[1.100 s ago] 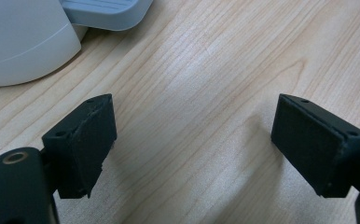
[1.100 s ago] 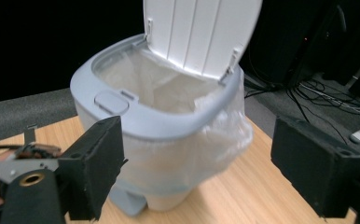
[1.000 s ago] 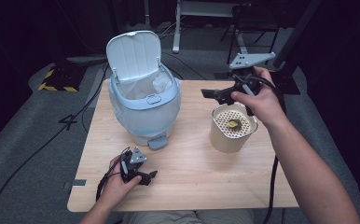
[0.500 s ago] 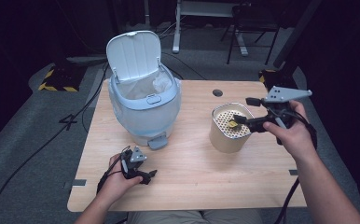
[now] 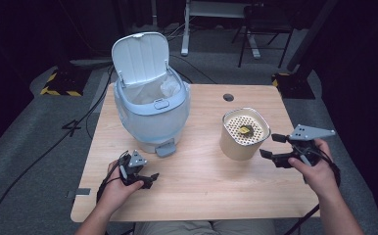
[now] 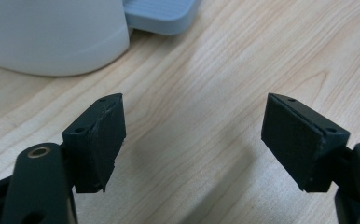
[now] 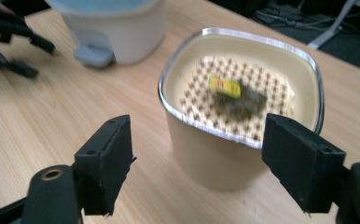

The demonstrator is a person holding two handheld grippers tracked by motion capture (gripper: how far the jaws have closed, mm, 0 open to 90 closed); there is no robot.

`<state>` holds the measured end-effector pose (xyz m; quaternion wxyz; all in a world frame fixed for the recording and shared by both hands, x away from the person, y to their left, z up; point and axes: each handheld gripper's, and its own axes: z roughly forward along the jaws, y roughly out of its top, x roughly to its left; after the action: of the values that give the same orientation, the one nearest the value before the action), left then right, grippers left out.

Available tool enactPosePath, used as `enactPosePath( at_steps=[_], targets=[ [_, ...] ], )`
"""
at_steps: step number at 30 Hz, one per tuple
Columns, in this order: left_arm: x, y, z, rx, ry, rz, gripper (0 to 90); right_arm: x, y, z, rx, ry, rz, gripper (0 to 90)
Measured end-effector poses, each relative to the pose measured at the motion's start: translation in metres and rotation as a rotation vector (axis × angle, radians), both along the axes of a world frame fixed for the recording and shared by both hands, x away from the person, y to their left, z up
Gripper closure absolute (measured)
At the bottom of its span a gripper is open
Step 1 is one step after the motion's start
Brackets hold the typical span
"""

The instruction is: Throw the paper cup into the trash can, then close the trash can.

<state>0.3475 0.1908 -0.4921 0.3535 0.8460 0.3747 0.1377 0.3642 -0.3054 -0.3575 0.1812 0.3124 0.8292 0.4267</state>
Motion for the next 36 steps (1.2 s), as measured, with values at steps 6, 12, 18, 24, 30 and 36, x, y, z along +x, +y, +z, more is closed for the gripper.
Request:
enactPosePath(
  at_steps=[6, 12, 18, 24, 30, 36],
  targets=[
    [0.0, 0.002, 0.002, -0.014, -0.005, 0.0, 22.6, -0.006, -0.008, -0.03, 0.024, -0.007, -0.044, 23.7],
    [0.0, 0.006, 0.004, -0.008, -0.014, -0.016, 22.8, -0.01, -0.018, -0.078, 0.028, 0.004, -0.091, 23.0],
    [0.0, 0.005, 0.004, -0.012, -0.024, -0.016, 23.0, -0.005, -0.026, -0.111, 0.0, 0.061, -0.113, 22.6],
    [0.001, 0.004, 0.005, -0.005, -0.03, -0.015, 23.0, 0.0, -0.028, -0.123, -0.043, 0.068, -0.141, 21.3],
    [-0.001, 0.007, 0.016, -0.041, -0.043, -0.043, 23.8, -0.001, -0.03, -0.134, -0.077, 0.063, -0.151, 20.4],
    [-0.005, 0.013, 0.028, -0.096, -0.064, -0.04, 23.5, 0.0, -0.034, -0.141, -0.095, 0.065, -0.169, 19.3]
  ],
)
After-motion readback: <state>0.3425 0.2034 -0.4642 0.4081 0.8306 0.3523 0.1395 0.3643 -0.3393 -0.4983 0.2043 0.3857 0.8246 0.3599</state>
